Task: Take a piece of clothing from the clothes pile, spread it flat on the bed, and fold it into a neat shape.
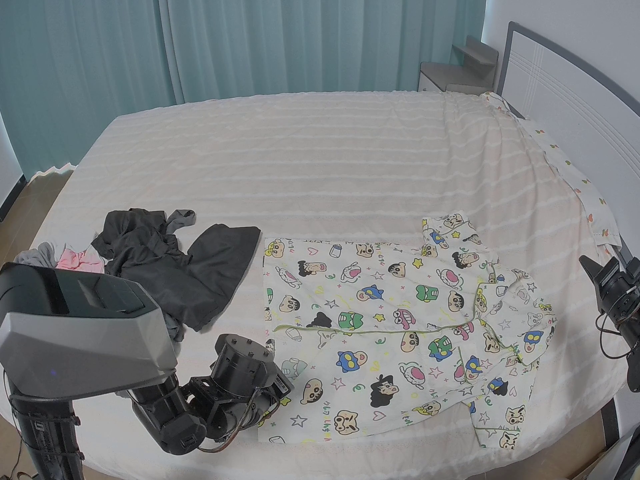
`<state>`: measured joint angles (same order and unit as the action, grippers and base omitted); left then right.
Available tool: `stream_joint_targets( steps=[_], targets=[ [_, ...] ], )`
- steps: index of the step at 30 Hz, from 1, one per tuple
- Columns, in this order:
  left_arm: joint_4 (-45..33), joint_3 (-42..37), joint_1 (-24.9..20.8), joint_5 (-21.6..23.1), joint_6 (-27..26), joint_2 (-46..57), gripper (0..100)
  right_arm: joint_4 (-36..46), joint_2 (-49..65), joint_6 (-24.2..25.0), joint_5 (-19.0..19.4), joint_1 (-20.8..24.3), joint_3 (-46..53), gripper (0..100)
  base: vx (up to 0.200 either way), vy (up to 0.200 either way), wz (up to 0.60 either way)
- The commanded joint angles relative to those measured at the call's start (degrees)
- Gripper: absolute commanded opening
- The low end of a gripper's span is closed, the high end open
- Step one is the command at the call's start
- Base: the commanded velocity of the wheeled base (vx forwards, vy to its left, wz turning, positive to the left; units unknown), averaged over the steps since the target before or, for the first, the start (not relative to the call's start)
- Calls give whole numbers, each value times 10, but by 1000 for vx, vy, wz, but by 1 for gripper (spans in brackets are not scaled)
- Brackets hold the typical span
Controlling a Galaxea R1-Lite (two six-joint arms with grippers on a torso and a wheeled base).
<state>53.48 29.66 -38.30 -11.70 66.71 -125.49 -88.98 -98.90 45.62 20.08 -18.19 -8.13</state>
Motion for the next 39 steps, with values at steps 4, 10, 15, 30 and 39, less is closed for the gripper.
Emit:
stream_joint_targets(
  steps=[4, 10, 15, 30, 39],
  targets=[
    [-37, -15, 9, 5, -14, 7, 100, -8, 0, -1, 0, 0, 3, 0, 0, 0, 0],
    [-39, -14, 8, 5, -15, 4, 100, -8, -2, -10, 0, 0, 4, 0, 0, 0, 0],
    [-38, -4, 2, 5, -14, -14, 100, -8, -2, -10, 0, 0, 3, 0, 0, 0, 0],
    [-39, 37, -24, 5, -11, -29, 0, -8, -6, -10, 0, 0, 3, 0, 0, 0, 0],
    [-39, 20, -27, -2, -13, -8, 0, -8, -5, -10, 0, 0, 4, 0, 0, 0, 0]
  ],
)
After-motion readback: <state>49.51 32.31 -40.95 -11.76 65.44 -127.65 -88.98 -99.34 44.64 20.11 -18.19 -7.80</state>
